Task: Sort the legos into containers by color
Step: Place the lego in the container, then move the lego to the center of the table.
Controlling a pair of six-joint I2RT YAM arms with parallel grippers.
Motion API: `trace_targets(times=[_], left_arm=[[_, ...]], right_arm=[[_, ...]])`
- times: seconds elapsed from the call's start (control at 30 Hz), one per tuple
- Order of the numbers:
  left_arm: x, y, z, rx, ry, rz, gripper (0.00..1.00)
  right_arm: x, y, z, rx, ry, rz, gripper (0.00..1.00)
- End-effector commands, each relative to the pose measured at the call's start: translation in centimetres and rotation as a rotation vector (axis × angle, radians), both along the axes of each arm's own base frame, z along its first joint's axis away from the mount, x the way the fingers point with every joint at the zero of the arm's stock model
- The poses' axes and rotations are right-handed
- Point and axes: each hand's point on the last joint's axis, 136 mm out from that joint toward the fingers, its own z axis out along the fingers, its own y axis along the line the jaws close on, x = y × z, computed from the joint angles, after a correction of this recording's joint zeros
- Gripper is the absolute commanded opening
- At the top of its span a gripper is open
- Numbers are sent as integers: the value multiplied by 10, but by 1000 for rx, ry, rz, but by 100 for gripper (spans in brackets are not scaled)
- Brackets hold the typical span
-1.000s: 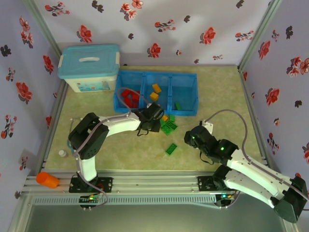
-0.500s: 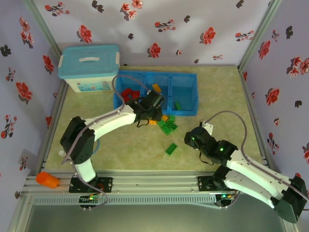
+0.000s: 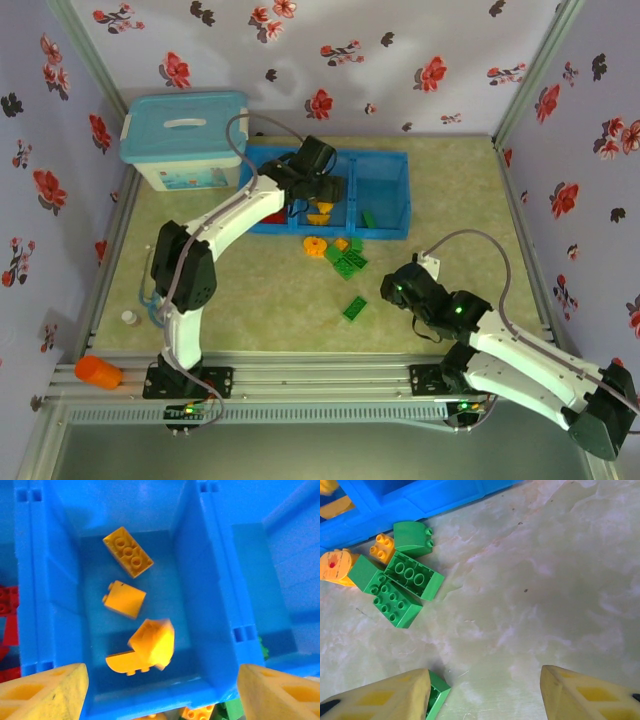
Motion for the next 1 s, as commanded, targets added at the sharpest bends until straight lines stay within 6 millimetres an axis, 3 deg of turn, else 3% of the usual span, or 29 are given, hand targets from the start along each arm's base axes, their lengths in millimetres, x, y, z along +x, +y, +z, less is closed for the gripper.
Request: trace_targets(times=[0.0, 0.13, 0.37, 0.63, 0.97], left_arm=[[-18, 8, 10, 8, -19, -10, 78], [-41, 22, -5, -10, -2, 11, 73], [-75, 49, -62, -17, 65, 63, 51], [-72, 50, -102, 18, 127, 73, 39], [-64, 50, -131, 71, 181, 98, 45]], right_arm=[[0, 2, 1, 25, -10, -11, 60], [1, 3, -2, 29, -12, -13, 59], [0, 3, -7, 37, -7, -20, 58], [-3, 2, -11, 33, 7, -22, 57], [-3, 1, -13, 22, 4, -24, 56]])
